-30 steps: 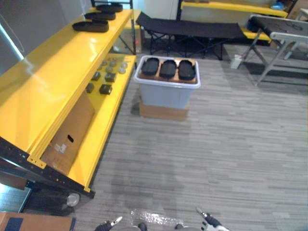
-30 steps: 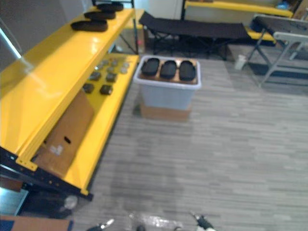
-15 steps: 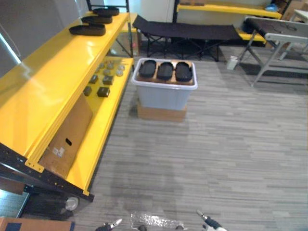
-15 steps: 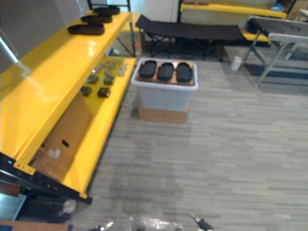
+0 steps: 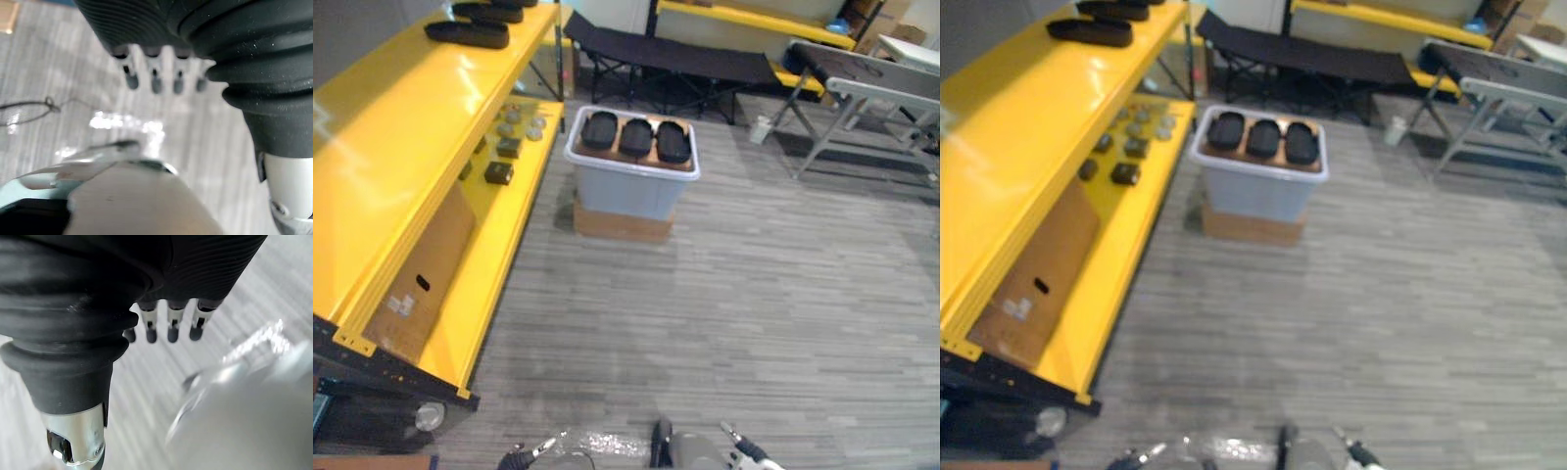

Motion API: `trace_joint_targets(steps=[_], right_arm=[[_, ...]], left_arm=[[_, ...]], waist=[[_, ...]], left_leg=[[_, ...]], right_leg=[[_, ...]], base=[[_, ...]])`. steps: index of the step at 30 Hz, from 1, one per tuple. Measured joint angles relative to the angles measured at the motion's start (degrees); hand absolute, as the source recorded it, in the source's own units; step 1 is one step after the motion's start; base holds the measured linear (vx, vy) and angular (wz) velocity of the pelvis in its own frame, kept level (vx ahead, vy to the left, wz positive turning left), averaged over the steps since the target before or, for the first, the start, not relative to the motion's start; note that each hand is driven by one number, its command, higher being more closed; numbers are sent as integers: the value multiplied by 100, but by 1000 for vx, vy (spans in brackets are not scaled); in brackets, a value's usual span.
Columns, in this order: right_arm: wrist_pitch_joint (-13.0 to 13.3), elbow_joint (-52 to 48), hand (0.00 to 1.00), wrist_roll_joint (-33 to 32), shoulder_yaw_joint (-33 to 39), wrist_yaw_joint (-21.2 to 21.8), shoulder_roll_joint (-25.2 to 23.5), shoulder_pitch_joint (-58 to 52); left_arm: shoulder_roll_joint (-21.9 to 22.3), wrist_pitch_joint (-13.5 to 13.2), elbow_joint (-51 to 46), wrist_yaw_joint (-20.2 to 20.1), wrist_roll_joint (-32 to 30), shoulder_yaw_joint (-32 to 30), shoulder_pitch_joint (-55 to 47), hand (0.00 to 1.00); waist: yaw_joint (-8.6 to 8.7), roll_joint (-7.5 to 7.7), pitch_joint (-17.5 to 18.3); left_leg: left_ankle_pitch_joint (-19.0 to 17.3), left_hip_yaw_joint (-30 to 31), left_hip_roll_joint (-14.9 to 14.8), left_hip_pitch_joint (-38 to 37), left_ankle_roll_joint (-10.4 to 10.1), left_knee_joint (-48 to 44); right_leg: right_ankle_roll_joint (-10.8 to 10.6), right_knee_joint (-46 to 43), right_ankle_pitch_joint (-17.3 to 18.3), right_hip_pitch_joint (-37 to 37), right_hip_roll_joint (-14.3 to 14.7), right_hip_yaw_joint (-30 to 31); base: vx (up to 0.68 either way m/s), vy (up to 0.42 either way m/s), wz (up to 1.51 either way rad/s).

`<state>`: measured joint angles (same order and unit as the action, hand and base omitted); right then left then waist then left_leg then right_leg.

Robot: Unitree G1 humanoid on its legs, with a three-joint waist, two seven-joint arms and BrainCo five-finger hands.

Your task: Walk over and take plastic housings, then place them on the shelf

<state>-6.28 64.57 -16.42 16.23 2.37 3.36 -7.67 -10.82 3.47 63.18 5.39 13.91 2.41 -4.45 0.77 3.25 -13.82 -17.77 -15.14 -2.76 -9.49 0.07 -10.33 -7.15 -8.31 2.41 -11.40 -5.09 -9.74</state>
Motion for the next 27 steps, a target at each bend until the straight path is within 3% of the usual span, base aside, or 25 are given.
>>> trace_joint_targets(steps=[2,4,5,6,7,8,9,10,12,13,14,15,16,17,18,19,20,21,22,23,24,25,27], right_arm=[[-140,82,0,184,-18,52,-35,-260],[-356,276,0,411,-46,154,-77,-361],[-450,338,0,491,-82,236,37,-452],[-471,382,0,512,-176,221,179,-424],[-462,379,0,513,-200,210,279,-428],[-370,382,0,499,-276,104,408,-263],[-294,385,0,476,-281,55,466,-162],[-105,373,0,339,-264,-11,548,69],[223,222,0,4,-92,-15,608,398],[422,58,0,-130,17,-49,619,613],[607,-112,0,-252,74,-126,616,819],[671,-185,0,-328,83,-136,619,885],[765,-289,0,-476,70,-169,656,935],[756,-296,0,-546,-54,-224,564,967],[757,-295,0,-520,-120,-233,522,1000],[752,-288,0,-419,-204,-245,498,1079],[746,-287,0,-272,-325,-281,482,1167],[725,-275,0,-211,-364,-297,457,1195],[706,-248,0,-168,-421,-319,382,1269],[736,-220,0,-20,-400,-296,319,1296],[760,-140,0,255,-409,-255,315,1258],[762,-103,0,332,-415,-248,308,1246],[767,-1,0,580,-475,-259,195,1162]], left_arm=[[-3,14,-17,111,-21,2,26,0],[25,24,-146,291,273,-7,115,0],[136,46,-185,355,622,-39,62,0],[247,67,-268,373,777,-232,108,0],[342,77,-323,391,835,-282,98,0],[454,77,-403,408,859,-499,109,0],[466,67,-429,400,850,-558,111,0],[457,51,-466,334,832,-670,121,0],[448,10,-480,237,707,-775,91,0],[458,-11,-483,178,540,-793,28,0],[489,-45,-477,110,351,-803,-142,0],[515,-55,-471,82,294,-803,-243,0],[580,-84,-395,47,126,-811,-417,0],[628,-88,-305,38,-30,-856,-638,0],[643,-100,-306,34,-136,-874,-704,0],[684,-117,-304,13,-223,-880,-778,0],[693,-112,-283,-36,-341,-892,-771,0],[631,-130,-302,-78,-413,-953,-779,0],[445,-200,-307,-79,-562,-1005,-799,0],[385,-238,-314,-31,-546,-1011,-766,0],[304,-356,-340,23,-440,-968,-670,0],[278,-394,-364,34,-389,-947,-632,0],[159,-747,-816,61,-15,-805,-319,0]], waist=[[25,-3,11],[68,-85,50],[184,-290,162],[211,-442,156],[213,-551,140],[133,-653,53],[127,-632,-6],[127,-631,-82],[-53,-541,-149],[-170,-538,-155],[-283,-592,-179],[-349,-658,-211],[-472,-808,-290],[-606,-738,-297],[-658,-694,-289],[-664,-655,-311],[-631,-475,-410],[-656,-363,-432],[-684,-125,-404],[-636,-46,-414],[-617,-47,-422],[-622,-46,-421],[-613,-136,-430]], left_leg=[[-383,42,2,-190,-139,-207],[-824,142,-98,-179,-316,-580],[-989,234,-359,-110,-473,-1054],[-872,189,-714,446,-538,-2468],[-577,185,-927,748,-544,-3207],[-187,215,-1247,1241,-409,-4390],[-239,230,-1277,1443,-362,-4602],[-330,234,-1124,1743,-355,-4528],[-329,239,-549,2121,-358,-3478],[-122,278,-174,2439,-364,-2492],[458,425,109,2673,-398,-1233],[751,570,162,2747,-438,-670],[1437,754,111,2865,-493,-495],[1676,765,145,2883,-403,-935],[1576,737,150,2944,-279,-1217],[1344,718,149,3071,63,-1618],[1045,726,256,2994,387,-1869],[984,668,310,2849,401,-1784],[854,531,408,2510,410,-1519],[662,499,448,2149,409,-1478],[550,487,454,1736,430,-1426],[523,488,453,1641,418,-1396],[493,553,343,1033,383,-1068]], right_leg=[[96,-338,55,-117,-11,34],[352,-1166,226,-378,31,-28],[514,-1353,304,-304,186,-119],[654,-1490,371,-155,288,-255],[712,-1385,444,8,379,-309],[741,-1122,438,417,453,-344],[755,-993,447,646,456,-339],[756,-607,447,1164,379,-317],[759,-217,449,1678,142,-283],[743,-42,493,1882,-14,-271],[668,137,623,2081,-87,-256],[615,235,737,2227,-62,-244],[490,385,953,2546,40,-186],[695,374,1253,2734,30,-32],[914,298,1405,2759,4,43],[1059,69,1478,2755,3,170],[865,-479,1360,2653,-139,381],[776,-902,1325,2523,-228,436],[311,-2160,1205,2018,-445,472],[-113,-3425,1212,1537,-638,433],[-56,-4051,1346,1306,-796,132],[-36,-4095,1379,1268,-827,45],[165,-3538,1573,926,-843,-535]], base=[[445,-117,10],[595,-220,37],[592,-245,65],[616,-241,62],[501,-183,27],[514,-138,6],[634,-147,10],[712,-136,10],[525,-52,-12],[446,29,-37],[439,54,-39],[470,117,-36],[621,213,-36],[640,217,-32],[544,185,-23],[583,192,9],[584,214,13],[685,244,-3],[529,157,-34],[634,140,-35],[422,76,-16],[408,54,6],[442,1,16]])
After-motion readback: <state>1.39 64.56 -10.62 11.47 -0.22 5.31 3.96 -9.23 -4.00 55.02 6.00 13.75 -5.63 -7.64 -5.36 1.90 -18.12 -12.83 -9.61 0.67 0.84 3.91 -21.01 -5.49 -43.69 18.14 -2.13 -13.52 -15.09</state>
